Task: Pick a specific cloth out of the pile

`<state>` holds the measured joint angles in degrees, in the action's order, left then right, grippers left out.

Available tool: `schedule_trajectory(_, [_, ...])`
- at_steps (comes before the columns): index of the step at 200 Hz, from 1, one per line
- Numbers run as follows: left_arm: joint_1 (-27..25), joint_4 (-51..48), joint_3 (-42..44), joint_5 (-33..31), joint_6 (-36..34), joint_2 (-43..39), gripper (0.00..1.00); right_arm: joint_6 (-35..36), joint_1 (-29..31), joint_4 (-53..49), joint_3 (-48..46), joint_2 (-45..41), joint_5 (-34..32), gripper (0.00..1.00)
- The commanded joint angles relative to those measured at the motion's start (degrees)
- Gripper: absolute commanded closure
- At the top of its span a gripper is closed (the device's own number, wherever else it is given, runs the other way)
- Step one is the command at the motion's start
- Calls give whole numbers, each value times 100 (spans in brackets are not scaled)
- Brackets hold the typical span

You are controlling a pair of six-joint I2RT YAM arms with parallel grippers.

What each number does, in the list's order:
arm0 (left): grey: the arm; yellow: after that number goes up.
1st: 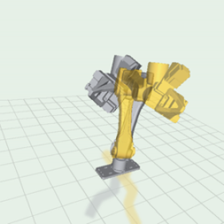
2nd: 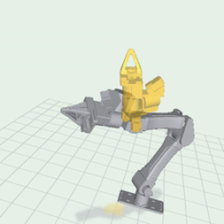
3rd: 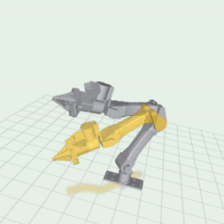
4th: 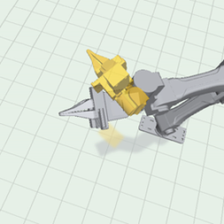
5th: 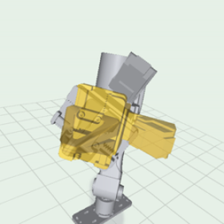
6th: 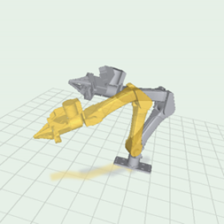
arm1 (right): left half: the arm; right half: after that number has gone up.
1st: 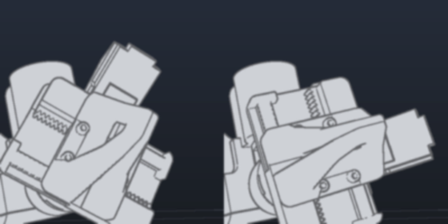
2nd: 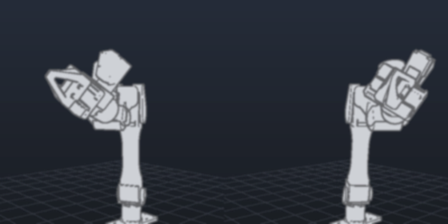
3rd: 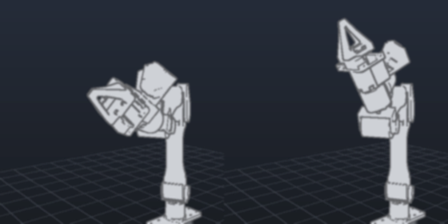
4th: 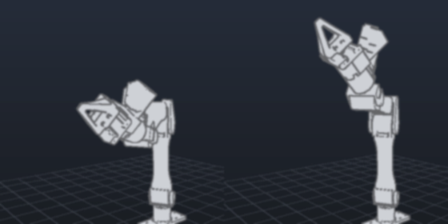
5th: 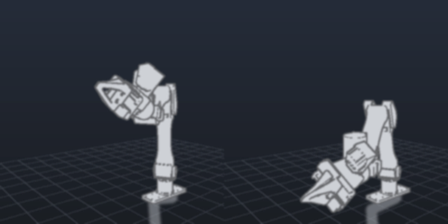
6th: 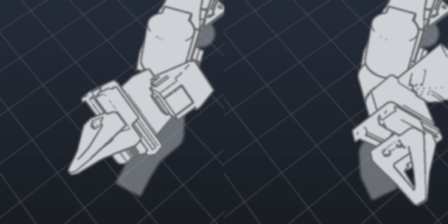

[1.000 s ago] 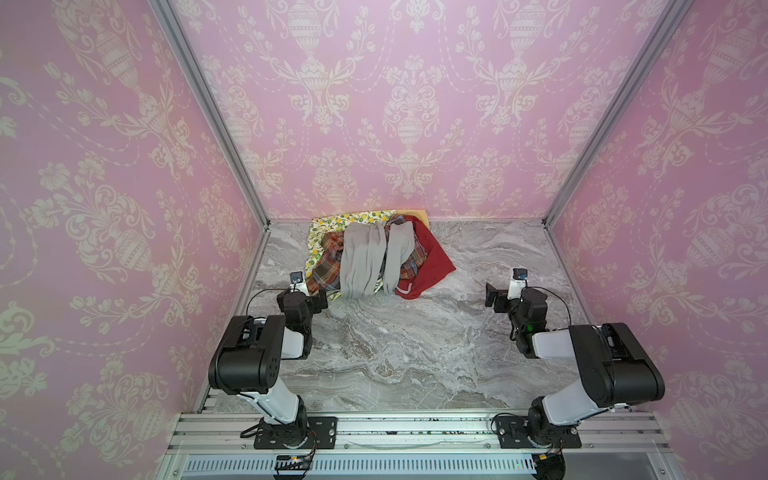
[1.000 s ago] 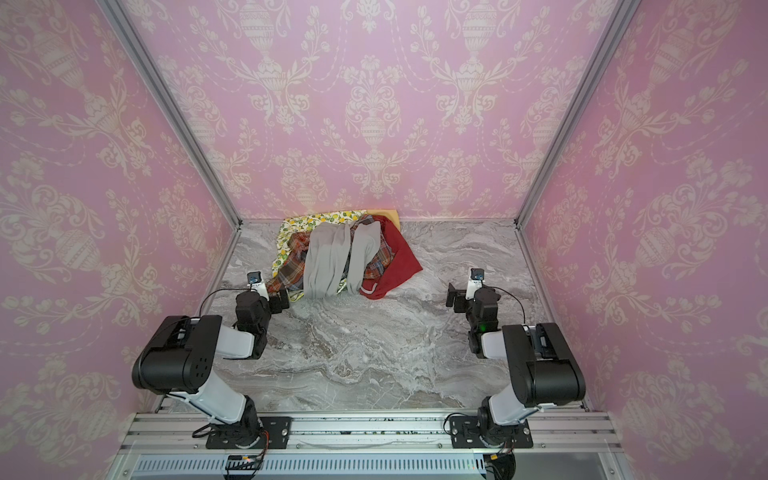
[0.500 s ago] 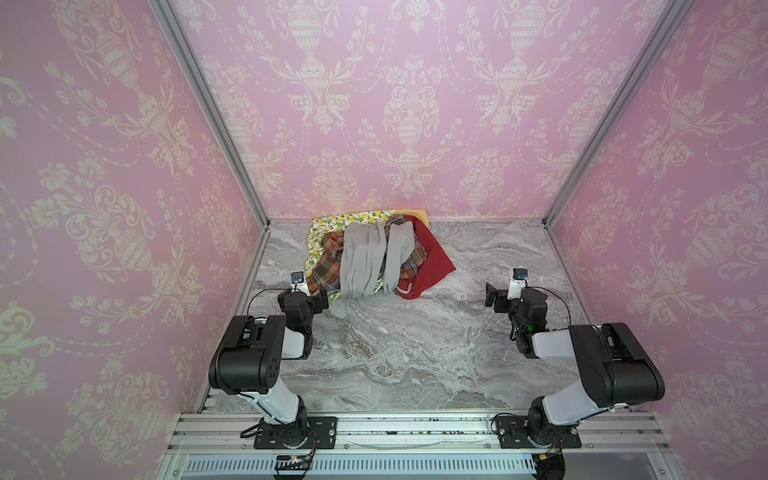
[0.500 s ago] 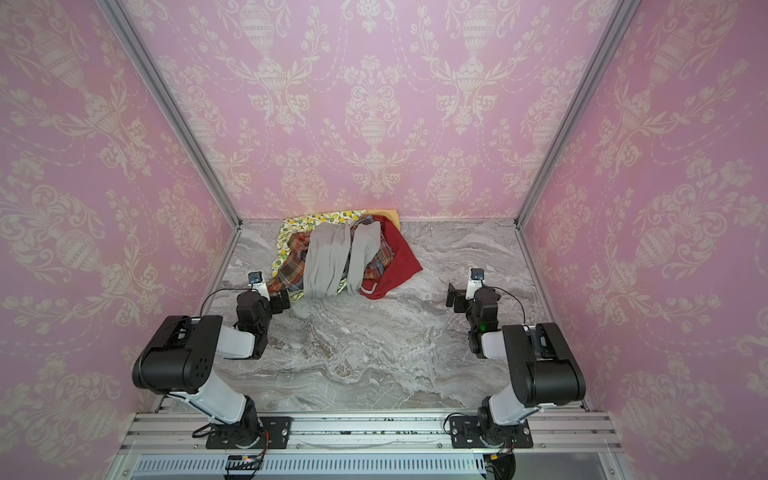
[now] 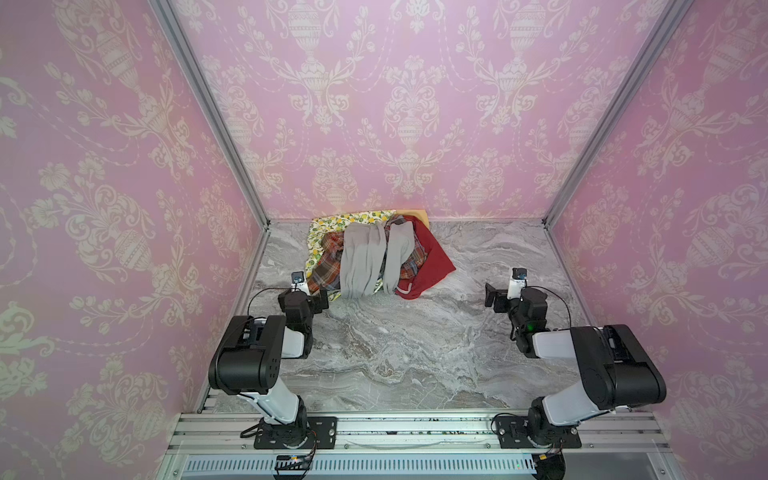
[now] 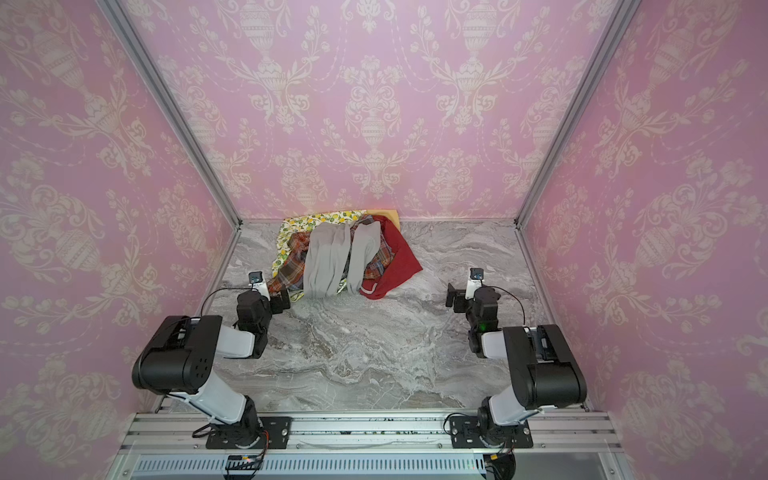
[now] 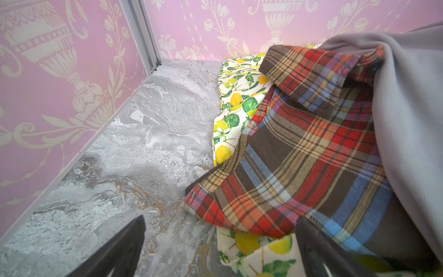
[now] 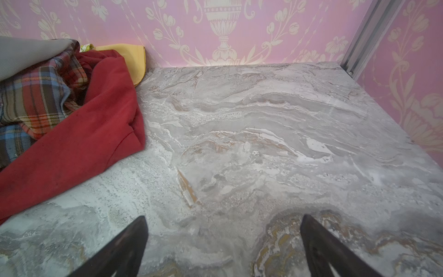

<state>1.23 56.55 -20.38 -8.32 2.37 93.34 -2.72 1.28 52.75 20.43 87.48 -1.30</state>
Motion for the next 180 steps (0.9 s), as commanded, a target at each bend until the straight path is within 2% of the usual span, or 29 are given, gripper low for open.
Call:
schedule_trajectory(1, [-36,-523,-212,-46,-86,-305,1,154,70,-72,49,-169,-45,0])
schedule_trajectory(44, [-133,-2312,-873,-261,-79,-916,1,192,159,-266,-6,-498,-274,0])
schedule_trajectory(62, [-258,-2909,-1164,-489,33,-1188,1,248,274,-826,158,-811,-523,0])
schedule_trajectory(88, [-453,-3651,-1585,-457,247,-1571,1,227,478,-1717,554,-1315,-1090,0])
schedule_trajectory(121, [-756,-4829,-2358,-398,486,-1934,1,-269,639,-2938,1330,-1787,-1016,0])
schedule_trajectory(149, [-816,-5912,-3013,213,921,-2116,1,-688,916,-3789,2025,-1756,-714,1])
schedule_trajectory(180, [-885,-6864,-3589,1042,1156,-2127,1,-1063,1275,-4688,3012,-998,-409,3])
